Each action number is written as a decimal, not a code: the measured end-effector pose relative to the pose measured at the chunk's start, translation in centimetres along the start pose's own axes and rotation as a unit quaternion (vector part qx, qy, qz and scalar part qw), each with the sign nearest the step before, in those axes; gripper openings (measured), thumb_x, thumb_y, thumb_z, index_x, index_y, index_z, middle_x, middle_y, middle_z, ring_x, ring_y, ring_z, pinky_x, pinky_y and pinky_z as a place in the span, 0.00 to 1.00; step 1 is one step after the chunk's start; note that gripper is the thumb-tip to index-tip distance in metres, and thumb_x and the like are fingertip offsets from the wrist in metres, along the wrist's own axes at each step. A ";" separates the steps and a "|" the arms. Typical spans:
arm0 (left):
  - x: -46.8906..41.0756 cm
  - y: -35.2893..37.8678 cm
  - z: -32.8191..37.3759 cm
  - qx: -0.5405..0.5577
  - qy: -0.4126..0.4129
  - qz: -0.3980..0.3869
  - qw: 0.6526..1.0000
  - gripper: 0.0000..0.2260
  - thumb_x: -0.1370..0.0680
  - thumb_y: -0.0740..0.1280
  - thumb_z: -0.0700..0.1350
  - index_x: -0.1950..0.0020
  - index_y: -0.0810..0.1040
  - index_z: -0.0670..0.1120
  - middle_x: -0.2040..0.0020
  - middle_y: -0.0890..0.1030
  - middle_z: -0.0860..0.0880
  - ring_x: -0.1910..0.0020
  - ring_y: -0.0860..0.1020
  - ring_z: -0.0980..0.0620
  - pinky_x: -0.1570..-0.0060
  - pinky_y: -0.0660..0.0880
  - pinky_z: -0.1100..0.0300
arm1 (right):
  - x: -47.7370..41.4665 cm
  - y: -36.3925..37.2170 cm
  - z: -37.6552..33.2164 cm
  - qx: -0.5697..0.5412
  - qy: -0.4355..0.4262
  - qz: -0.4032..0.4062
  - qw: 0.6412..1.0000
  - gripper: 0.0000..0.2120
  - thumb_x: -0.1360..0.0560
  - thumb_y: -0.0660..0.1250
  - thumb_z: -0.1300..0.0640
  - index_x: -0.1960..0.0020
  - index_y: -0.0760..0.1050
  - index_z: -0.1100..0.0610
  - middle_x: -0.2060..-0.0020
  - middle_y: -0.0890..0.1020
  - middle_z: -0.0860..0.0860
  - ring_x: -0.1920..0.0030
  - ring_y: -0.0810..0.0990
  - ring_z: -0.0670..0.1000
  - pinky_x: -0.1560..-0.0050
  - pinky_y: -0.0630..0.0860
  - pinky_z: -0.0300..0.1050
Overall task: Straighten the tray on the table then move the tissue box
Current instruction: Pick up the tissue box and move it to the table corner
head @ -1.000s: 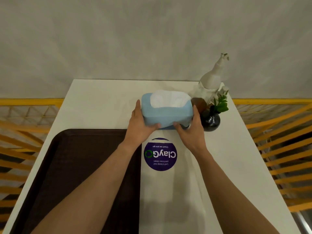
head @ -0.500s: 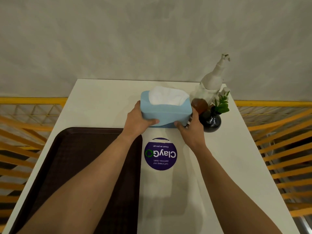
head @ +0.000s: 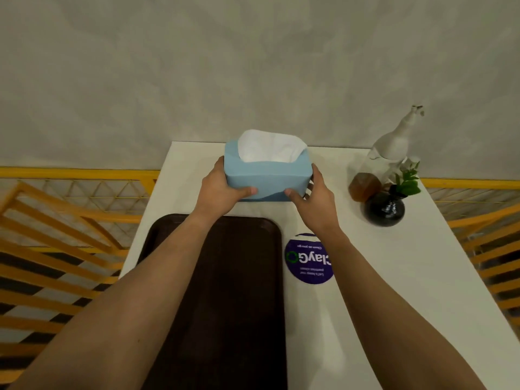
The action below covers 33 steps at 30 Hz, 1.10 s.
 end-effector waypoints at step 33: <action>-9.1 -12.8 -15.5 0.005 -0.003 -0.025 1.000 0.45 0.34 0.82 0.48 0.22 0.62 0.53 0.34 0.77 0.55 0.37 0.75 0.53 0.48 0.73 0.67 | -6.0 19.1 -3.0 0.043 0.016 -0.031 0.998 0.35 0.26 0.72 0.38 0.24 0.62 0.44 0.40 0.72 0.34 0.40 0.74 0.42 0.49 0.68 0.25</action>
Point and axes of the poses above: each hand's wrist, its own x-axis away from the middle knuckle, its own y-axis out of the palm, z = x × y, the point moved 2 cm from there along -x, towards the middle knuckle
